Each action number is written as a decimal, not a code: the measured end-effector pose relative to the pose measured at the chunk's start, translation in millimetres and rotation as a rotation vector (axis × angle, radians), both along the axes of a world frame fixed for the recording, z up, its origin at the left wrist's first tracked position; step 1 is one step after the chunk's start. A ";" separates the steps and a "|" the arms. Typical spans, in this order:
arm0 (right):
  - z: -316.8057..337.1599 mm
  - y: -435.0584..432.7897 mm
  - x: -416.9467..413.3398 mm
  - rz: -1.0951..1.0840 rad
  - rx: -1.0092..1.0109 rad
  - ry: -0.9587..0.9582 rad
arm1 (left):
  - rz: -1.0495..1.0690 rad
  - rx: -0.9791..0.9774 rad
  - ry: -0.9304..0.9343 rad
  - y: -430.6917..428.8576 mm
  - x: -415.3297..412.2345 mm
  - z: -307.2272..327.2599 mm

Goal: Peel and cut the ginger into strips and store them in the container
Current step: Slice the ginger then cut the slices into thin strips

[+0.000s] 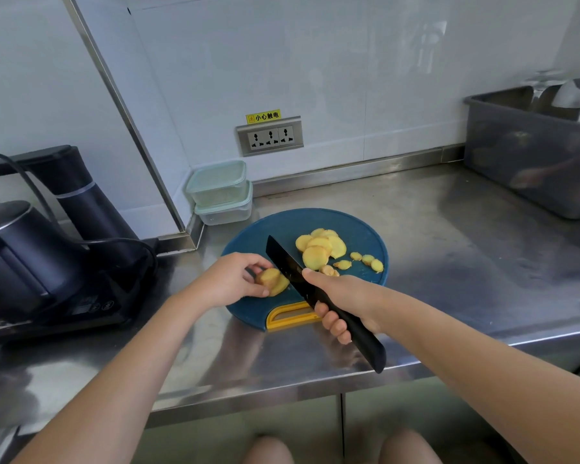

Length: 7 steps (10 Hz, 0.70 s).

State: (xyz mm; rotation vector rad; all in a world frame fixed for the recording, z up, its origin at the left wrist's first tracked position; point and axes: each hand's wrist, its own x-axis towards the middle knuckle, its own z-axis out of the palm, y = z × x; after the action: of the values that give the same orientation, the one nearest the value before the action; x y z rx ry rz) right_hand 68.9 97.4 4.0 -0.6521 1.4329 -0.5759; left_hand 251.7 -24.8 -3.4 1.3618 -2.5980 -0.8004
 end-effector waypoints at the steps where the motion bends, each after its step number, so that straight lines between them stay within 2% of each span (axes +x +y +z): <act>1: -0.5 1.0 -0.1 -0.008 0.003 -0.012 | -0.026 -0.010 -0.009 1.1 -3.7 -1.9; 4: -1.0 2.4 -0.8 -0.024 -0.006 0.001 | 0.035 -0.077 0.002 10.8 -12.0 -7.8; 6: -1.4 3.6 1.2 -0.033 -0.005 0.009 | 0.105 -0.308 0.048 32.4 -20.9 -18.7; 7: -2.3 3.3 1.9 -0.039 -0.006 0.014 | 0.143 -0.351 0.054 37.1 -24.1 -20.0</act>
State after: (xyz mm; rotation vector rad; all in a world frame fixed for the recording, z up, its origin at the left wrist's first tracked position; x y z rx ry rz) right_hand 70.9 100.7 1.7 -0.6356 1.4604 -0.6074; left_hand 227.6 12.3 -23.5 1.3752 -2.4174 -0.3342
